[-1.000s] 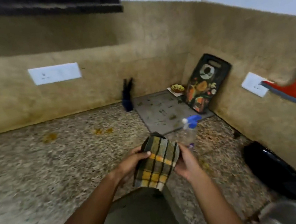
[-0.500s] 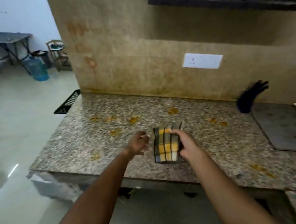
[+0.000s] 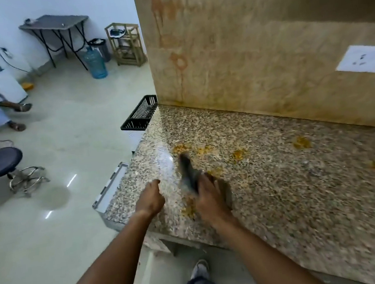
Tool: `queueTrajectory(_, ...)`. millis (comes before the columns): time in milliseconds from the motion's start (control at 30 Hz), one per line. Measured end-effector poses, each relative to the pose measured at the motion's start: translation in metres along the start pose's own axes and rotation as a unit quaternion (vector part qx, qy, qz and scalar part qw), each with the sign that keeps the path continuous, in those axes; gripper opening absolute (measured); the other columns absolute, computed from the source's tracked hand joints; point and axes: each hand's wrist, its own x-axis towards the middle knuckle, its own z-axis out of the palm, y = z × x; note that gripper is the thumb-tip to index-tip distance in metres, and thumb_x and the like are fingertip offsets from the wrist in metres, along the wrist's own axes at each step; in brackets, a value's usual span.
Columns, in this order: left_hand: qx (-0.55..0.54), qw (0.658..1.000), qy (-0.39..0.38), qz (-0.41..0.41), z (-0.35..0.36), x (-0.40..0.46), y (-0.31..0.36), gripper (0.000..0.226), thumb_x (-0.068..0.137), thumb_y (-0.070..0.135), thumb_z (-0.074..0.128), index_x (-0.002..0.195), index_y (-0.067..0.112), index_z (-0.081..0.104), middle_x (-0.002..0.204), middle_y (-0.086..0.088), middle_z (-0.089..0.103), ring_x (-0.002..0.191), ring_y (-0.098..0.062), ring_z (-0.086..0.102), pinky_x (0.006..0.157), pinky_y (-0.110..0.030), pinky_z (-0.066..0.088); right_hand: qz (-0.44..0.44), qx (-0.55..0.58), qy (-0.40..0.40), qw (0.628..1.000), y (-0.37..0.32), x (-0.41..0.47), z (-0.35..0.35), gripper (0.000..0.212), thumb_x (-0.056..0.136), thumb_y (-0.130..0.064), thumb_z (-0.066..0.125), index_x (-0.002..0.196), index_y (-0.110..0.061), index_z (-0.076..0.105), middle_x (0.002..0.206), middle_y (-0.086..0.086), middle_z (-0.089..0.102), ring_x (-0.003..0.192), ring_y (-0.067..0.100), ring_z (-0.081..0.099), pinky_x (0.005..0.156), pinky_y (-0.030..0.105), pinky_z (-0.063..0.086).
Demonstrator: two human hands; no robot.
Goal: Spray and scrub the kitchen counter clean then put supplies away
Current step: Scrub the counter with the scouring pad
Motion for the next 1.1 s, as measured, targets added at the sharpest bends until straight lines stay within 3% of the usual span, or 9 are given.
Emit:
queueTrajectory(67,0.075,0.997,-0.023,0.006,-0.013,0.023,-0.017,0.057,0.091,0.013,0.048,0.146,0.013,0.033,0.143,-0.020,0.042,0.129,-0.037,0.045,0.103,-0.045,0.043,-0.041,-0.105,-0.169,0.979,-0.007,-0.002,0.046,0.073,0.100,-0.038,0.042,0.157,-0.016,0.002,0.164,0.001,-0.010,0.153,0.027,-0.004,0.120,0.060,0.002)
queueTrajectory(133,0.147,0.988,-0.051,0.009,-0.028,0.050,-0.029,0.054,0.096,0.026,0.046,0.147,0.016,0.030,0.150,-0.018,0.034,0.136,-0.037,0.036,0.107,-0.050,0.039,-0.024,-0.147,-0.235,0.961,-0.013,0.001,0.072,0.115,0.073,-0.091,0.018,0.155,-0.016,-0.012,0.156,0.001,-0.030,0.149,0.025,-0.025,0.115,0.063,-0.015)
queueTrajectory(300,0.283,0.938,-0.196,0.032,-0.045,0.105,-0.029,0.082,0.096,0.030,0.043,0.155,0.018,-0.013,0.161,-0.015,-0.023,0.148,-0.038,-0.021,0.117,-0.066,0.000,0.088,-0.114,-0.110,0.984,-0.052,0.042,0.094,0.093,0.088,-0.076,0.006,0.157,-0.013,0.011,0.165,0.009,0.002,0.153,0.030,-0.006,0.116,0.065,-0.009)
queueTrajectory(467,0.325,0.910,-0.235,0.103,-0.065,0.153,-0.035,0.122,0.081,0.033,0.073,0.150,0.018,-0.026,0.156,-0.017,-0.033,0.145,-0.039,-0.028,0.114,-0.068,-0.008,0.035,-0.201,-0.086,0.975,-0.021,0.044,0.117,0.070,0.101,-0.056,0.020,0.154,-0.011,0.027,0.161,0.014,0.023,0.151,0.033,0.018,0.116,0.064,0.013)
queueTrajectory(633,0.303,0.901,-0.268,0.158,-0.055,0.171,-0.044,0.142,0.069,0.039,0.084,0.147,0.016,-0.032,0.149,-0.017,-0.039,0.139,-0.043,-0.033,0.108,-0.073,-0.010,0.252,-0.189,0.038,0.948,-0.012,0.094,0.102,0.070,0.101,-0.055,0.009,0.155,-0.013,0.022,0.162,0.013,0.020,0.152,0.031,0.012,0.118,0.063,0.012)
queueTrajectory(767,0.338,0.885,-0.254,0.192,-0.067,0.182,-0.061,0.143,0.065,0.054,0.081,0.148,0.016,-0.029,0.152,-0.017,-0.035,0.141,-0.042,-0.030,0.111,-0.072,-0.007,0.125,-0.209,-0.002,0.970,-0.067,0.055,0.159,0.066,0.102,-0.054,0.015,0.156,-0.018,0.015,0.164,0.006,0.012,0.153,0.025,0.007,0.119,0.058,0.009)
queueTrajectory(867,0.347,0.872,-0.249,0.240,-0.064,0.183,-0.072,0.133,0.070,0.061,0.074,0.152,0.017,-0.021,0.158,-0.017,-0.027,0.145,-0.042,-0.022,0.113,-0.071,-0.006,0.219,-0.231,0.017,0.948,-0.026,0.011,0.141,0.064,0.102,-0.052,0.011,0.157,-0.020,0.011,0.165,0.005,0.014,0.153,0.022,0.008,0.119,0.059,0.014)
queueTrajectory(967,0.301,0.889,-0.191,0.289,-0.066,0.194,-0.065,0.091,0.085,0.053,0.054,0.154,0.017,0.008,0.160,-0.016,0.009,0.148,-0.041,0.006,0.114,-0.071,0.002,0.356,-0.195,0.085,0.910,-0.009,0.070,0.117,0.064,0.101,-0.052,0.008,0.157,-0.019,0.009,0.164,0.008,0.018,0.153,0.024,0.009,0.119,0.061,0.011)
queueTrajectory(1100,0.210,0.922,-0.101,0.309,-0.077,0.215,-0.076,0.050,0.089,0.037,0.044,0.134,0.015,0.040,0.135,-0.014,0.045,0.129,-0.033,0.039,0.113,-0.062,0.020,0.289,-0.168,0.065,0.940,-0.088,0.073,0.171,0.065,0.103,-0.050,0.016,0.155,-0.012,0.018,0.163,0.012,0.015,0.152,0.030,0.008,0.118,0.064,0.010)
